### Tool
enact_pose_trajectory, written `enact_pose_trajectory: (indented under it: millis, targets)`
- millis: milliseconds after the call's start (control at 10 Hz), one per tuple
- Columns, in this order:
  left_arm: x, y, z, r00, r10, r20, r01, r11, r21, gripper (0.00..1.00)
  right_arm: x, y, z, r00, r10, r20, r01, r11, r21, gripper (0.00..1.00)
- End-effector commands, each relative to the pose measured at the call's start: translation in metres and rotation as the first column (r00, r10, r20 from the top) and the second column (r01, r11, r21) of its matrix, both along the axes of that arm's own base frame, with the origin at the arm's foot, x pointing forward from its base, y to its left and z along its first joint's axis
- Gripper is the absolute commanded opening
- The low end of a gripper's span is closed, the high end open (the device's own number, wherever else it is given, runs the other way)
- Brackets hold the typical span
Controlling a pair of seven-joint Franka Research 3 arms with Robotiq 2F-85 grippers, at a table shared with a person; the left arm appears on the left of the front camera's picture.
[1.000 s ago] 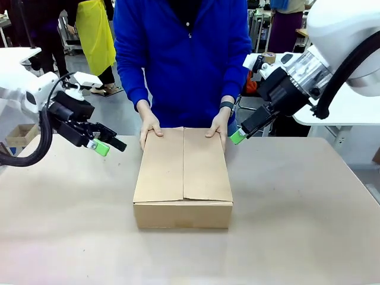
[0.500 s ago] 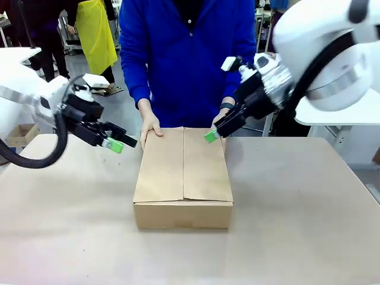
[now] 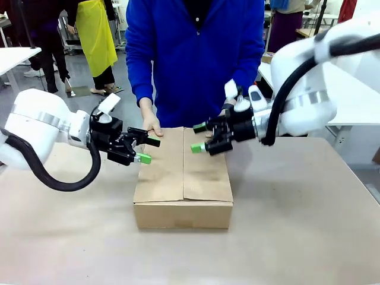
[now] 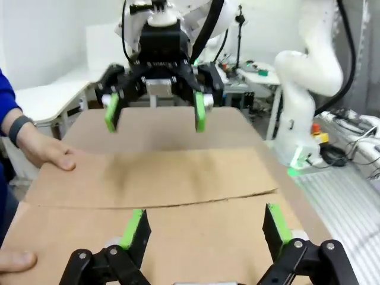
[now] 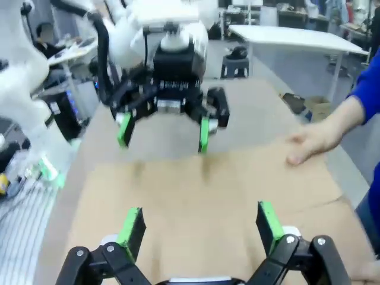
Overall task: Pack the gift set into the box.
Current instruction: Press and hold the closed box until the human finishes sealing it.
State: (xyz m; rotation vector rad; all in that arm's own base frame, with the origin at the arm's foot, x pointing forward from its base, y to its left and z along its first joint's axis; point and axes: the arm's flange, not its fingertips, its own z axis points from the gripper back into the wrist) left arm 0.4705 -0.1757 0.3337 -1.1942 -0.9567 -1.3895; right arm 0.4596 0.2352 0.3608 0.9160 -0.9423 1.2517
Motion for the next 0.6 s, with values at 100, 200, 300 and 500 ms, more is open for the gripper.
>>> enact_pose_trajectory:
  millis: [100, 200, 300, 500]
  targets:
    - [-0.003, -0.003, -0.011, 0.998, 0.060, -0.023, -0.059, 0.998, 0.026, 1.00, 0.005, 0.003, -0.036, 0.990, 0.043, 0.133, -0.034, 0.997, -0.067, 1.00]
    - [-0.002, -0.003, -0.015, 0.996, 0.073, -0.044, -0.071, 0.997, 0.040, 1.00, 0.004, 0.002, -0.037, 0.988, 0.043, 0.149, -0.031, 0.996, -0.082, 1.00]
    - [-0.001, -0.003, -0.018, 0.994, 0.089, -0.056, -0.087, 0.995, 0.046, 1.00, 0.005, 0.001, -0.037, 0.987, 0.043, 0.155, -0.029, 0.995, -0.093, 1.00]
    - [0.000, -0.006, -0.026, 0.993, 0.111, -0.030, -0.108, 0.991, 0.075, 1.00, 0.009, -0.005, -0.046, 0.993, 0.049, 0.110, -0.037, 0.994, -0.107, 1.00]
